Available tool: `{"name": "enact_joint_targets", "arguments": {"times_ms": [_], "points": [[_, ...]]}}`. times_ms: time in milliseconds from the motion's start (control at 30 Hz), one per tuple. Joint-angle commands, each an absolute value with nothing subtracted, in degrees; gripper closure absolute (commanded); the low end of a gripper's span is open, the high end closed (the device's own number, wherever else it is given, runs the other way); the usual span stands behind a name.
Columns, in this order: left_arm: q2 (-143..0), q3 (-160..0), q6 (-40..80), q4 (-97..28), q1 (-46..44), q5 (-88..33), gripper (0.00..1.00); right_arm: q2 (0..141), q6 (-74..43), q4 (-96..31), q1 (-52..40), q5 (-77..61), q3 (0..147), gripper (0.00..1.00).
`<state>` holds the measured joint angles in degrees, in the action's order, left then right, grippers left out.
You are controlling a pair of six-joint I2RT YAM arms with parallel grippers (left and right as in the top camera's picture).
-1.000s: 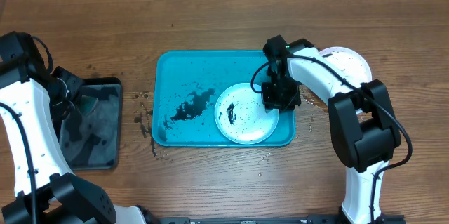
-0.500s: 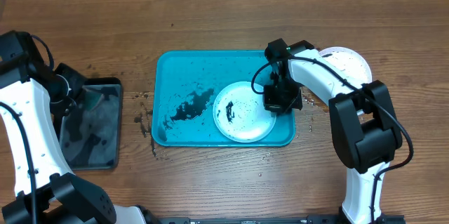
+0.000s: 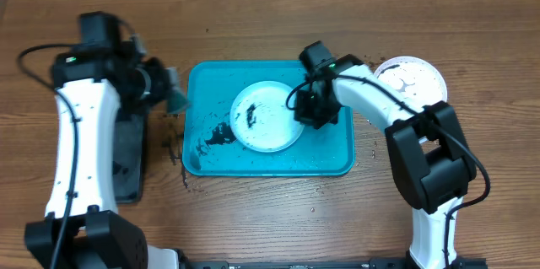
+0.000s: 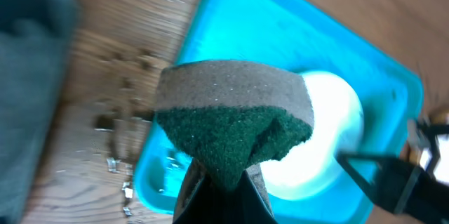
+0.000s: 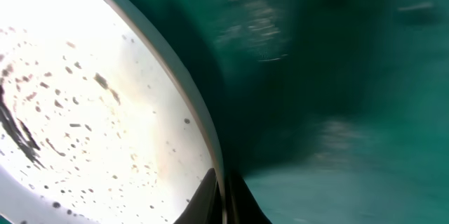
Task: Clean dirty plates on tray and stack at the side
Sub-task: 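Hold the white plate with the right gripper and scrub it with the left sponge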
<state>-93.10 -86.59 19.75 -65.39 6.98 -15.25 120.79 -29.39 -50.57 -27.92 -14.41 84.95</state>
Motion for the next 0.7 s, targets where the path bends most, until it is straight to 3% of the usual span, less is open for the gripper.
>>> {"name": "enact_joint_targets", "arguments": {"times_ms": [0, 667], "points": [[-96.1, -86.3, 17.8, -65.1, 1.1, -16.2, 0.96, 121.5, -29.6, -48.6, -31.6, -12.4, 82.3, 0.96], [-118.3, -86.3, 19.4, -58.8, -15.5, -18.4, 0.96, 121.5, -31.5, -45.7, -32.1, -12.0, 81.8, 0.96]]}}
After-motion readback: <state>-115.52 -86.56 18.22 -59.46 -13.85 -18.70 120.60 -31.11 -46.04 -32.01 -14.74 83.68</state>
